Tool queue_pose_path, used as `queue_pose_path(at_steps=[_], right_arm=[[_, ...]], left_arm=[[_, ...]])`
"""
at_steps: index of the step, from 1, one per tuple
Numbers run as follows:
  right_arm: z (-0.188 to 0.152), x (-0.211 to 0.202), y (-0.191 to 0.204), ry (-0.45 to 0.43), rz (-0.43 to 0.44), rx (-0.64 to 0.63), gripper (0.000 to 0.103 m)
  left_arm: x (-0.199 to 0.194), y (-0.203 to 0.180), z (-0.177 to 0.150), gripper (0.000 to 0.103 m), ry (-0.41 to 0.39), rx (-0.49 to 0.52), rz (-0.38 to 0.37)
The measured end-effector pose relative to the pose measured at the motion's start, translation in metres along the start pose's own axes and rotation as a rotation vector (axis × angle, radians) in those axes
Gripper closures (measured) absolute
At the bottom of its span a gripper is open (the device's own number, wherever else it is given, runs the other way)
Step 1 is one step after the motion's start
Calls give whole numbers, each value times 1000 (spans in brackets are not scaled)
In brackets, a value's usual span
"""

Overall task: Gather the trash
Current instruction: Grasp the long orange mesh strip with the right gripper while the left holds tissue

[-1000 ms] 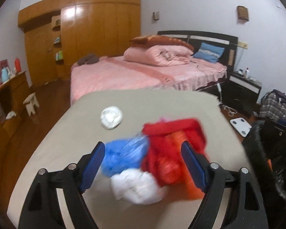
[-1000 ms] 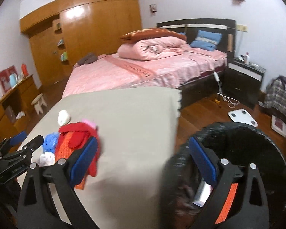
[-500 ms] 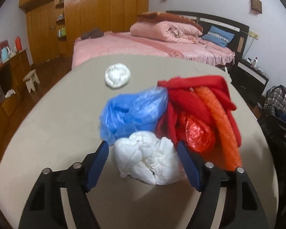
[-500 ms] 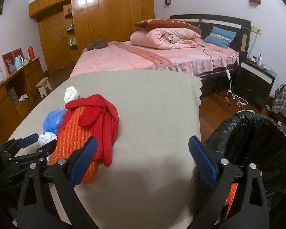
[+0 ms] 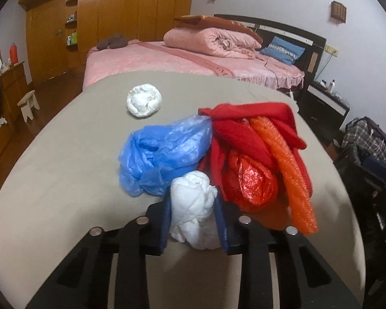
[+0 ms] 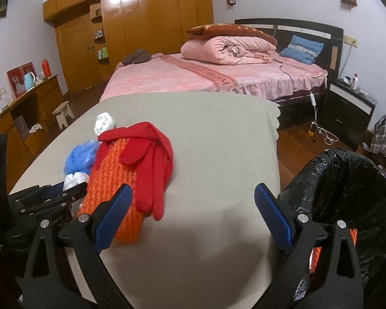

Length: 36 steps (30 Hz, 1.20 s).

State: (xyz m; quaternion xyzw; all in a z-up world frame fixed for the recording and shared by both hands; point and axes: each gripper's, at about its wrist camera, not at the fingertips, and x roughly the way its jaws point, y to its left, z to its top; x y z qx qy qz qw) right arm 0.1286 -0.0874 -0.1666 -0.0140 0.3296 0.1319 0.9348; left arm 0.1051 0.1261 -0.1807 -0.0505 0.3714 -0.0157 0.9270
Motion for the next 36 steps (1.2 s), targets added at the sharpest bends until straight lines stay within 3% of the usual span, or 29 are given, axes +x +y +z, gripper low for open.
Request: queue_pose_path(at_steps=[11, 15, 25, 28, 31, 33, 34, 36], right_arm=[[-2, -5, 29, -5, 62, -26, 10], [-1, -2, 42, 7, 89, -43, 21], [-6, 15, 76, 52, 137, -97, 30], [-10, 24, 82, 82, 129, -115, 40], [-15, 30, 81, 110, 129, -122, 57], [-16, 31, 80, 125, 150, -124, 80], [-15, 29, 78, 125, 165, -127, 87], [-13, 25, 75, 112, 172, -128, 92]], left_arm=[[-33, 17, 9, 74, -79, -1, 42], [-37, 24, 9, 74, -86, -4, 60], [-41, 39, 9, 74, -96, -14, 84], [-42, 40, 6, 74, -98, -19, 82], [-43, 40, 6, 74, -98, -19, 81], [-43, 39, 7, 74, -98, -18, 81], [-43, 39, 7, 74, -98, -19, 81], [-43, 38, 8, 74, -100, -20, 79]])
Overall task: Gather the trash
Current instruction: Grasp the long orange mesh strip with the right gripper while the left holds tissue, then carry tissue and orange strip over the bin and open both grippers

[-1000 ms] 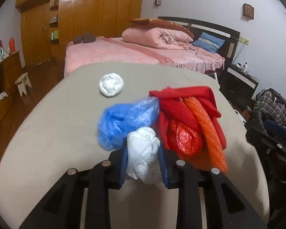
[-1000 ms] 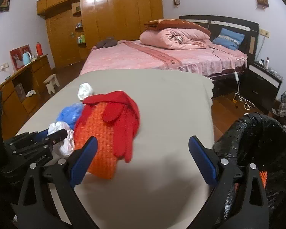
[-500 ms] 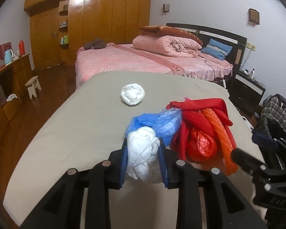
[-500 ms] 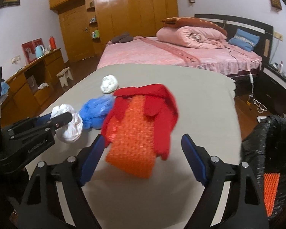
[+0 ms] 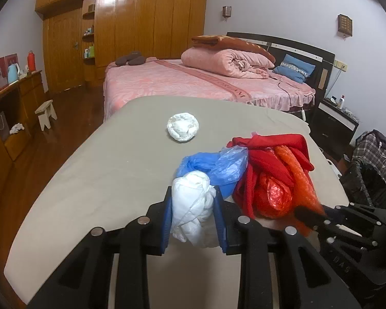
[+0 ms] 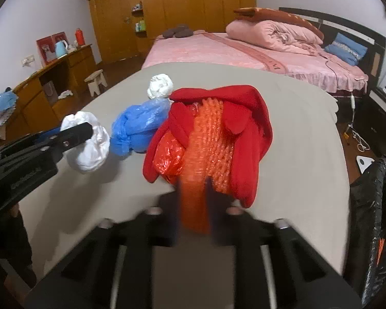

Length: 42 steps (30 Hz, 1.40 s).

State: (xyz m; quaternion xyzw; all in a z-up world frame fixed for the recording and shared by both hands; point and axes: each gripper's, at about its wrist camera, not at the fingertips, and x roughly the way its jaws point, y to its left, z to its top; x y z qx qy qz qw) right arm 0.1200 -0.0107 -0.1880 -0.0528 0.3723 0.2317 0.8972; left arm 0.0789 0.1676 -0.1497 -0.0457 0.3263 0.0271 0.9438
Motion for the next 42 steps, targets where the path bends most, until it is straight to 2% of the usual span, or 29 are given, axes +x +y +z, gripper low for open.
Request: queue_pose_path(at_steps=[15, 21, 29, 33, 42], right_arm=[[25, -54, -17, -107, 90, 36, 92], [28, -67, -24, -128, 86, 52, 92], [22, -83, -53, -148, 26, 109, 92], [16, -93, -77, -157, -17, 141, 92], [-15, -121, -146, -160, -163, 245, 92]], left_arm=[[-25, -27, 22, 74, -64, 23, -29], [-33, -36, 33, 74, -87, 31, -37], [-38, -57, 41, 74, -110, 55, -82], [-37, -79, 44, 74, -114, 76, -124], [-27, -151, 50, 74, -108, 138, -268]])
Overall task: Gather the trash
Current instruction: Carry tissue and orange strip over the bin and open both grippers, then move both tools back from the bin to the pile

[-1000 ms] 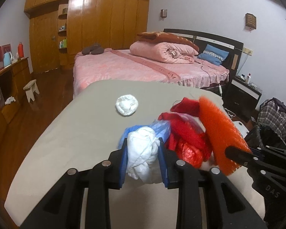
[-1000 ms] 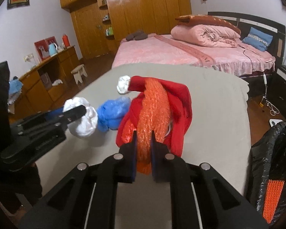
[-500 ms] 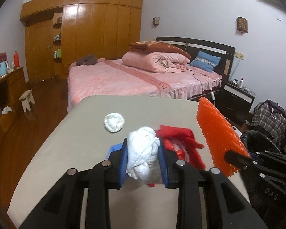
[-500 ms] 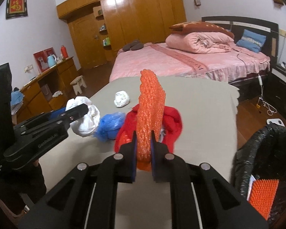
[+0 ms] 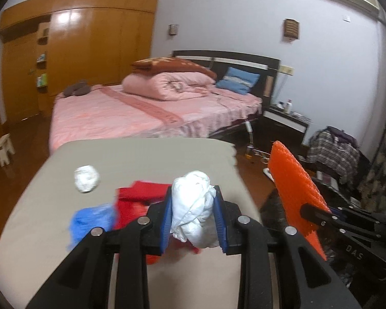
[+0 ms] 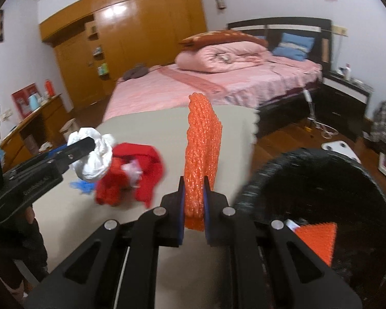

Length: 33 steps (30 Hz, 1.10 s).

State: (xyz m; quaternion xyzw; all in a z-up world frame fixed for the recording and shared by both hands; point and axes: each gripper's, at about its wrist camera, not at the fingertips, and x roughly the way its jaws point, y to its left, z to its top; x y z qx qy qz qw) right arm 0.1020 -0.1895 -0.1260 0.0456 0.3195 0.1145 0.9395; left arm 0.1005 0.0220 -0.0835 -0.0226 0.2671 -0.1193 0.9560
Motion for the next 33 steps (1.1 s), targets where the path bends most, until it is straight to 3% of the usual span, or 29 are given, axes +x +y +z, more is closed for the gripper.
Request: queue_pose_path(at_steps=[10, 24, 29, 31, 33], right_arm=[[-23, -21, -86, -6, -175, 110, 92], [-52, -47, -142, 1, -301, 192, 90], [-58, -53, -152, 3, -339, 217, 89], [-59, -55, -156, 3, -349, 226, 81], [-60, -58, -159, -3, -366, 231, 61]], left_arm=[[33, -83, 4, 74, 25, 66, -184], [72, -172, -4, 74, 93, 130, -345], [82, -184, -12, 64, 129, 145, -391], [83, -184, -12, 57, 135, 137, -394], [82, -180, -12, 45, 129, 131, -386]])
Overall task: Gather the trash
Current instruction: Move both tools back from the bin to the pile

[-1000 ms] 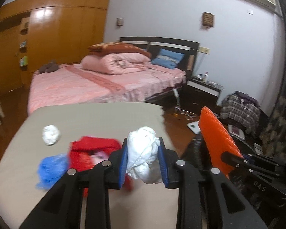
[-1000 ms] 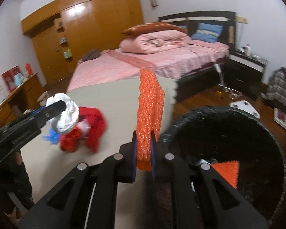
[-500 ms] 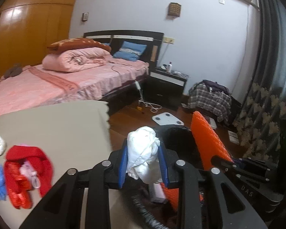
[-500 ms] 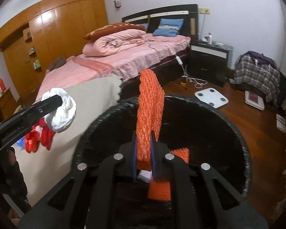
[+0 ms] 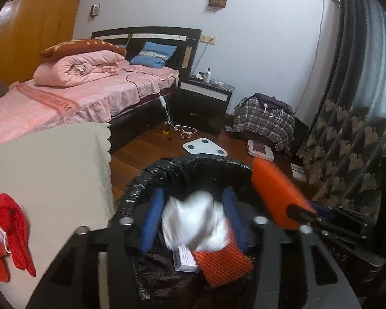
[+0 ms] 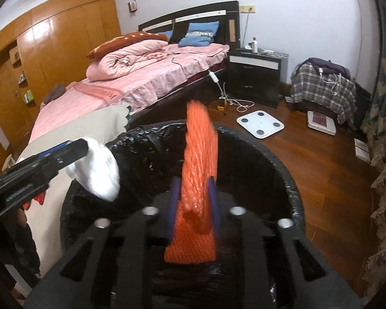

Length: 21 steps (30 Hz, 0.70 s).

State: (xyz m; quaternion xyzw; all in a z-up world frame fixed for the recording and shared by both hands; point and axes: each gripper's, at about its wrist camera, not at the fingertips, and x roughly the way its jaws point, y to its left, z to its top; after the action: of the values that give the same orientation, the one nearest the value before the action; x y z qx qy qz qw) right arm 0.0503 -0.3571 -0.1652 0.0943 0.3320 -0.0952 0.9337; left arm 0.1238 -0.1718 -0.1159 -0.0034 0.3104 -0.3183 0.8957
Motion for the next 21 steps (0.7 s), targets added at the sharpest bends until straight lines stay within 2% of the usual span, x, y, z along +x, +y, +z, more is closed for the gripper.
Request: queue_pose_path(at_steps=[1, 3, 4, 6, 12, 21], right_arm=[[0, -1, -1, -5, -7, 2, 57], [0, -3, -1, -17, -18, 5, 36], [0, -4, -2, -22, -21, 6, 31], [1, -7, 0, -40, -33, 8, 11], [5, -7, 24, -50, 6, -11, 8], [12, 5, 104, -41, 138, -92, 7]], left_arm=[[-3, 2, 0, 41, -7, -2, 11], [-8, 7, 1, 40, -16, -4, 29], [-11, 11, 1, 38, -20, -7, 43], [-19, 19, 0, 33, -33, -11, 75], [-54, 50, -8, 22, -75, -13, 204], [-118, 116, -30, 21, -113, -74, 419]])
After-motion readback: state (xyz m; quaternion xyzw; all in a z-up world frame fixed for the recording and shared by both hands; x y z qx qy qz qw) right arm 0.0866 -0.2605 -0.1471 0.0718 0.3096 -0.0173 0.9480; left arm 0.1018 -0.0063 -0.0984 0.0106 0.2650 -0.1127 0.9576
